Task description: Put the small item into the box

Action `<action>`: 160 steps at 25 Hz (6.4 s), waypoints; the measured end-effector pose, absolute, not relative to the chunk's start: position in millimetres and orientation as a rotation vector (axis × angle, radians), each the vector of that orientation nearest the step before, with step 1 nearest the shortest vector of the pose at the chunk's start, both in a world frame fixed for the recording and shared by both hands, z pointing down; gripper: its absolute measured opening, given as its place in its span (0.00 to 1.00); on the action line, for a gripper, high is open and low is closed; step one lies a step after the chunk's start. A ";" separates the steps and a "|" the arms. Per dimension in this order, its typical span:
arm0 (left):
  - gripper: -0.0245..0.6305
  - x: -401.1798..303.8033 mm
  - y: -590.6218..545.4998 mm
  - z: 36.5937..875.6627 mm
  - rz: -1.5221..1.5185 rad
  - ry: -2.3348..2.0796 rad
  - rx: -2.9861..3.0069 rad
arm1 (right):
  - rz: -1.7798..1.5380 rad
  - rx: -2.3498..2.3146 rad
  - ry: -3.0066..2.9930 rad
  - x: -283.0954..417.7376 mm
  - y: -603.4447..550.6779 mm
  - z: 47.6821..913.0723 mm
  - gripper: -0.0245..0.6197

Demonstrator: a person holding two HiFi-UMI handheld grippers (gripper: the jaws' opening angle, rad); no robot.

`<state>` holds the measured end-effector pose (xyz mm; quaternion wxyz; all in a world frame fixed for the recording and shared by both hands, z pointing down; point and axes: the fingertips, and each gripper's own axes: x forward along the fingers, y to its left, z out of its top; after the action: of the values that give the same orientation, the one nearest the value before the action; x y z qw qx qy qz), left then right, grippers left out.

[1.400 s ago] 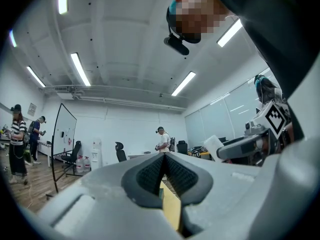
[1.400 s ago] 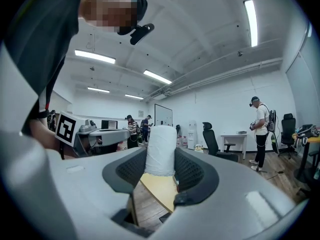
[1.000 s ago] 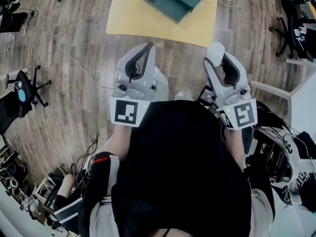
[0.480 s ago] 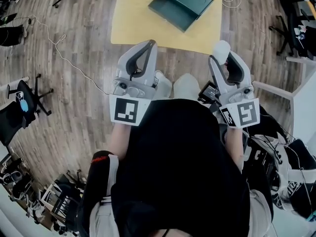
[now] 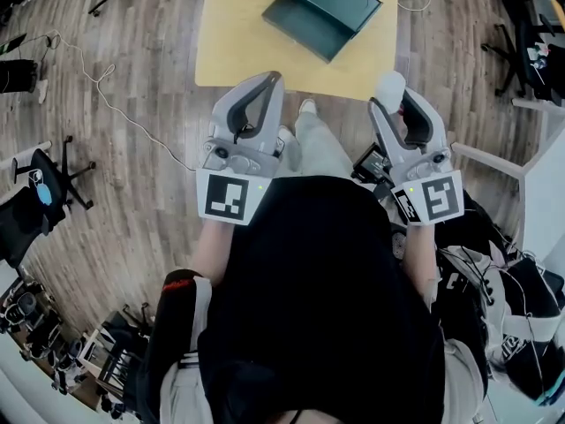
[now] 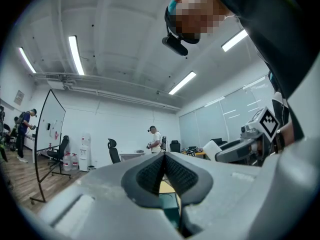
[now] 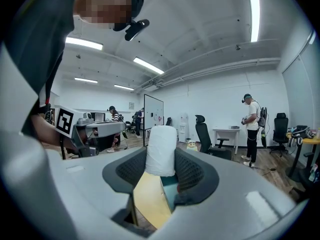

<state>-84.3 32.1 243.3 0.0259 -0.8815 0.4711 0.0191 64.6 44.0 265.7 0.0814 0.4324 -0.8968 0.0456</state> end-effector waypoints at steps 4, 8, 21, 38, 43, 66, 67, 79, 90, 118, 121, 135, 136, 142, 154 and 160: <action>0.04 -79.7 21.5 246.1 0.045 1.464 -2.726 | 0.171 1.259 -2.680 65.1 28.1 275.3 0.31; 0.04 -78.0 8.2 251.2 0.022 1.469 -2.737 | 0.178 1.206 -2.685 60.2 7.7 281.8 0.31; 0.04 -59.7 -45.1 260.0 -0.032 1.474 -2.725 | 0.224 1.077 -2.714 57.4 -59.8 305.2 0.31; 0.04 -49.8 -84.2 275.5 -0.035 1.591 -2.691 | 0.329 0.861 -2.676 52.4 -113.1 358.6 0.31; 0.04 -54.0 -97.1 282.9 -0.038 1.598 -2.711 | 0.353 0.826 -2.644 43.2 -123.6 374.4 0.31; 0.04 -85.9 -129.0 318.4 -0.086 1.557 -2.826 | 0.537 0.755 -2.468 -4.1 -132.6 462.9 0.31; 0.04 -86.8 -130.0 320.6 -0.089 1.554 -2.830 | 0.543 0.751 -2.460 -5.4 -132.2 467.8 0.31; 0.04 -80.1 -153.7 341.1 -0.136 1.513 -2.899 | 0.629 0.718 -2.331 -3.3 -137.5 524.0 0.31; 0.04 -69.6 -171.9 358.1 -0.177 1.463 -2.966 | 0.705 0.738 -2.202 10.4 -144.0 570.7 0.31; 0.04 -62.6 -176.5 379.3 -0.220 1.445 -3.009 | 0.722 0.777 -1.977 40.3 -149.9 638.1 0.32; 0.04 -64.2 -174.8 381.0 -0.223 1.458 -3.004 | 0.732 0.777 -1.973 41.2 -149.2 639.4 0.32; 0.04 -70.1 -164.5 384.3 -0.227 1.482 -2.991 | 0.741 0.767 -1.980 35.8 -149.1 637.7 0.36; 0.04 -70.0 -163.7 384.3 -0.227 1.482 -2.991 | 0.748 0.766 -1.980 34.3 -148.8 635.5 0.38; 0.04 -70.6 -160.1 385.3 -0.229 1.487 -2.984 | 0.735 0.750 -1.998 33.0 -149.3 633.8 0.40; 0.04 -78.8 -153.0 379.6 -0.220 1.514 -2.943 | 0.701 0.756 -2.040 29.5 -151.8 618.4 0.40; 0.04 -83.6 -143.8 373.3 -0.209 1.523 -2.926 | 0.665 0.770 -2.072 24.3 -154.7 601.7 0.34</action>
<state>-83.6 -143.8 373.3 -0.0819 -0.8823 0.4593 -0.0632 24.3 -154.7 601.7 0.4045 0.3052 -0.8209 0.2635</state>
